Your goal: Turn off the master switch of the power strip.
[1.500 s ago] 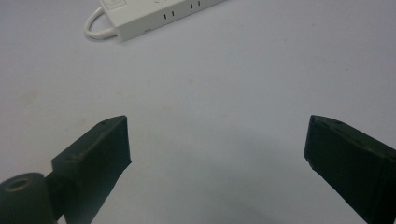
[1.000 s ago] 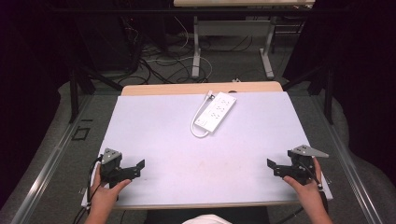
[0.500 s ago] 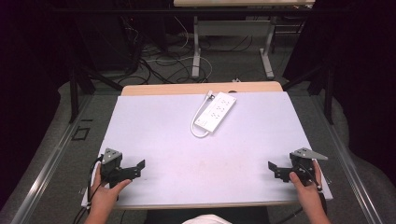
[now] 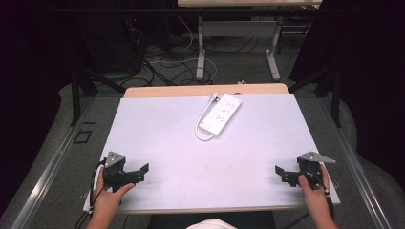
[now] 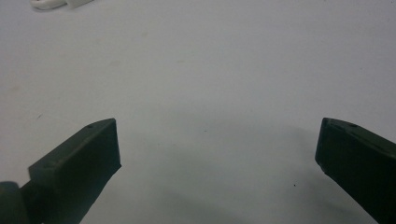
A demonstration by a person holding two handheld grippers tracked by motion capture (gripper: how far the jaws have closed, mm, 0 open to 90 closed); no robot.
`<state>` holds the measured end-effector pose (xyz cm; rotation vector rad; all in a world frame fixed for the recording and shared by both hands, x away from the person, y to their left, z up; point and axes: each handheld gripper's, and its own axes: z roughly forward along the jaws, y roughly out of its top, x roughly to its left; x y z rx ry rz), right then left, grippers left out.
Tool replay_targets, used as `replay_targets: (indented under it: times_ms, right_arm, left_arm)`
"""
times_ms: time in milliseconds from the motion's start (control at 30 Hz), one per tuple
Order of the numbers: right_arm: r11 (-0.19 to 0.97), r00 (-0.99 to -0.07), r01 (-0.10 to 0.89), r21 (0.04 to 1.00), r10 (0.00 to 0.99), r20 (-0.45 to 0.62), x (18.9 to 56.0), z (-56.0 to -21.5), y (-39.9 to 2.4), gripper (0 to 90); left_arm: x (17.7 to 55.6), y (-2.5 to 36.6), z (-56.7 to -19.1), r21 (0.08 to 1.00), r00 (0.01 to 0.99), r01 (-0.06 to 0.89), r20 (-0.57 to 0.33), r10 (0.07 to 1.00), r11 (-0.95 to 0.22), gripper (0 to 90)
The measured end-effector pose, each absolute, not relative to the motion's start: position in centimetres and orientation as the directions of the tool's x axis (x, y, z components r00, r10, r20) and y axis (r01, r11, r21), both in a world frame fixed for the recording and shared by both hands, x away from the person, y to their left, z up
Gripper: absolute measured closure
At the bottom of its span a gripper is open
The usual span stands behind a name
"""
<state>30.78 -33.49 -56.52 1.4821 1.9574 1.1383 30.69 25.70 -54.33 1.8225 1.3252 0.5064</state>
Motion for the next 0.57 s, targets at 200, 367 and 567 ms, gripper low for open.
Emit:
replay_targets:
  times_ms: [200, 367, 567]
  right_arm:
    - [0.094, -0.334, 0.587, 0.804, 0.933, 0.135, 30.70, -56.50, -33.43, 0.0]
    - [0.099, -0.335, 0.584, 0.805, 0.934, 0.128, 30.74, -56.54, -33.43, 0.0]
    - [0.106, -0.339, 0.585, 0.804, 0.932, 0.124, 30.70, -56.50, -33.41, 0.0]
  left_arm:
    - [30.68, 25.68, -54.32, 0.795, 0.369, 0.595, -0.135, 0.920, -0.122, 1.9]
    - [30.74, 25.72, -54.35, 0.791, 0.366, 0.599, -0.136, 0.921, -0.121, 1.9]
    - [30.76, 25.66, -54.36, 0.792, 0.365, 0.599, -0.140, 0.921, -0.117, 1.9]
